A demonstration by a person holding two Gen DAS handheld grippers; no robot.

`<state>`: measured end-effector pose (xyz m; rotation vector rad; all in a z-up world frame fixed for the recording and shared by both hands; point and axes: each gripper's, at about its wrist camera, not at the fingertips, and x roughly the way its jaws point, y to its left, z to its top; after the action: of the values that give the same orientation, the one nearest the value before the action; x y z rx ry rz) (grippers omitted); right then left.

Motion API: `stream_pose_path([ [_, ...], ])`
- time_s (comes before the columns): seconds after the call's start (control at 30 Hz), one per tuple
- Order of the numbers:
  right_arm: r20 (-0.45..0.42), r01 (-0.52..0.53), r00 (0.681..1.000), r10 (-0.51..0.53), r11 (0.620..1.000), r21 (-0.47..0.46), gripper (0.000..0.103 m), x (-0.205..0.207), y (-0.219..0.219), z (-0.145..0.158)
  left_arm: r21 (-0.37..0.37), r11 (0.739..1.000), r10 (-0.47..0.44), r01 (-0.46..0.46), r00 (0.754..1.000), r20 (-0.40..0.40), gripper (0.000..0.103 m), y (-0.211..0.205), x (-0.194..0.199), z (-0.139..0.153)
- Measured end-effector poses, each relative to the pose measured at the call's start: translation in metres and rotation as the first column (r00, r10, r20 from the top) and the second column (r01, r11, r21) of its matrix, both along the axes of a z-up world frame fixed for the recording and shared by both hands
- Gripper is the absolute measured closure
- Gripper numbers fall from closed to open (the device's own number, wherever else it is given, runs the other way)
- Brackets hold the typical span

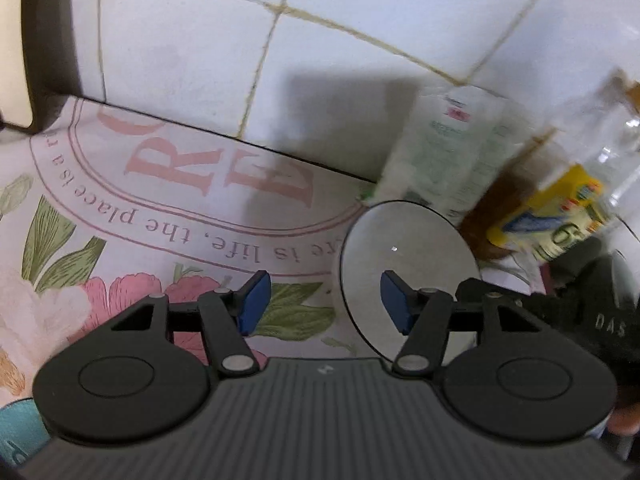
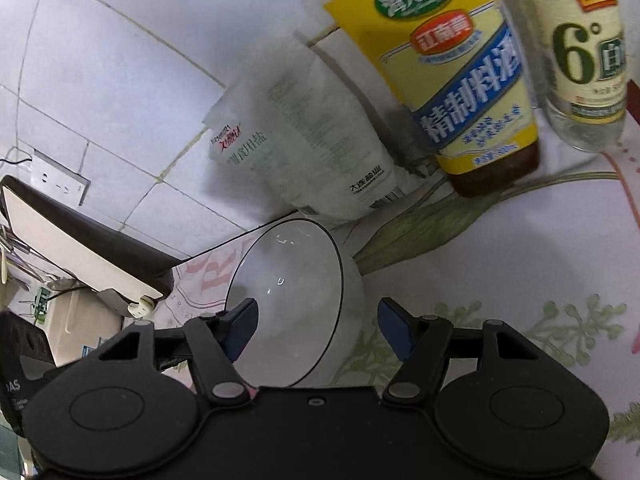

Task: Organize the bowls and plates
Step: 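Close the left gripper on the rim of the white bowl by the bottles, then carry the white bowl with the left gripper and lower it into the nested bowls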

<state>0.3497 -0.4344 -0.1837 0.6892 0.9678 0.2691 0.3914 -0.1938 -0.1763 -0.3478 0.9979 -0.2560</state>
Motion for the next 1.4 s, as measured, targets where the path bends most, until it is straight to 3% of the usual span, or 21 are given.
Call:
stream_pose_path([
  [0.13, 0.037, 0.027, 0.999, -0.024, 0.995, -0.092, 0.035, 0.004, 0.006, 0.001, -0.005, 1.000, 0.002, -0.002, 0.999, -0.053, 0.057, -0.006, 0.008, -0.010],
  [0.23, 0.057, 0.004, 0.998, 0.005, 0.988, -0.153, 0.045, 0.008, 0.012, 0.003, 0.031, 0.999, -0.011, 0.013, 0.998, -0.056, 0.068, -0.011, 0.009, -0.016],
  [0.33, 0.060, -0.023, 0.998, 0.036, 0.980, -0.198, 0.070, 0.011, 0.015, 0.002, 0.021, 0.999, -0.045, 0.046, 0.998, -0.052, 0.085, -0.012, 0.007, -0.016],
  [0.4, 0.066, -0.043, 0.996, 0.058, 0.974, -0.221, 0.088, 0.010, 0.017, 0.002, 0.029, 0.997, -0.075, 0.076, 0.996, -0.052, 0.089, -0.016, 0.006, -0.016],
  [0.57, 0.089, -0.046, 0.993, 0.077, 0.951, -0.305, 0.091, 0.004, 0.024, 0.000, 0.029, 0.998, -0.064, 0.064, 0.998, -0.022, 0.092, -0.021, -0.001, -0.013],
  [0.8, 0.108, -0.021, 0.993, 0.055, 0.956, -0.294, 0.090, -0.007, 0.021, 0.010, -0.029, 0.998, -0.050, 0.049, 0.997, -0.057, 0.093, -0.015, -0.008, 0.001],
  [1.03, 0.169, 0.023, 0.985, 0.018, 0.972, -0.236, 0.088, -0.045, 0.017, 0.054, -0.072, 0.995, -0.064, 0.063, 0.998, -0.010, 0.093, -0.005, -0.041, 0.050],
  [1.4, 0.230, 0.068, 0.973, -0.011, 0.968, -0.243, 0.088, -0.127, 0.030, 0.126, -0.008, 0.991, -0.135, 0.135, 0.989, 0.064, 0.093, -0.001, -0.117, 0.125],
])
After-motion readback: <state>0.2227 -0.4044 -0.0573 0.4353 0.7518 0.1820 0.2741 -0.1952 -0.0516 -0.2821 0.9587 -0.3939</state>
